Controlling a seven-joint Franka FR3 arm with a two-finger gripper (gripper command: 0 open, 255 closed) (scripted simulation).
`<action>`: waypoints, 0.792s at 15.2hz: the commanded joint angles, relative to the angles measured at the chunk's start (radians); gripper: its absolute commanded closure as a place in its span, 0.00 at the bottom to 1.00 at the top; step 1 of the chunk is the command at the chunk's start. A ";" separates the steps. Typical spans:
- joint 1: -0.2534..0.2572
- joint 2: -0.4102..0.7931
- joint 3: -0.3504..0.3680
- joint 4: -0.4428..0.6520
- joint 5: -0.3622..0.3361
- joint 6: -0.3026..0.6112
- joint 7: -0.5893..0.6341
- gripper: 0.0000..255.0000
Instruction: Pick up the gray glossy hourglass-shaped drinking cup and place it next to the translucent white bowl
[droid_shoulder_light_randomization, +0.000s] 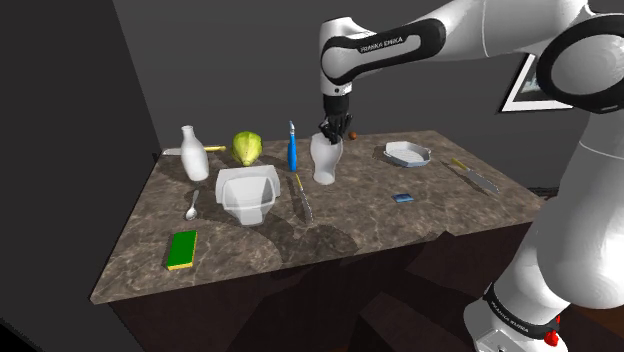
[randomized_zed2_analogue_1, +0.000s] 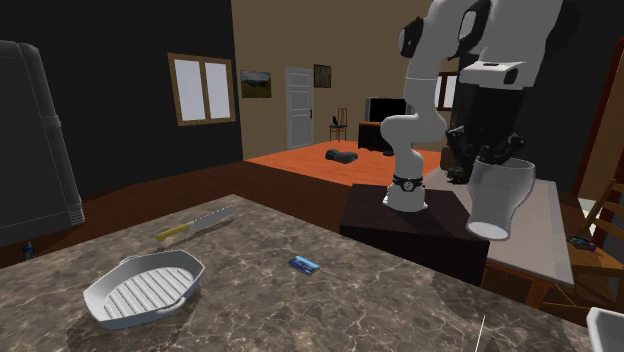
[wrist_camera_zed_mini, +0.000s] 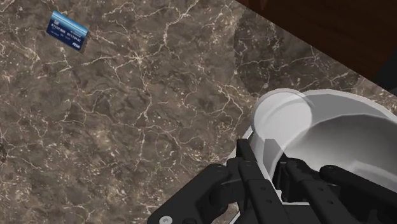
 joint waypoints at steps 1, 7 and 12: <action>0.024 0.010 0.018 0.010 0.002 -0.002 0.043 1.00; 0.098 0.068 0.071 0.091 0.008 -0.034 0.168 1.00; 0.117 0.093 0.084 0.087 0.010 -0.005 0.200 1.00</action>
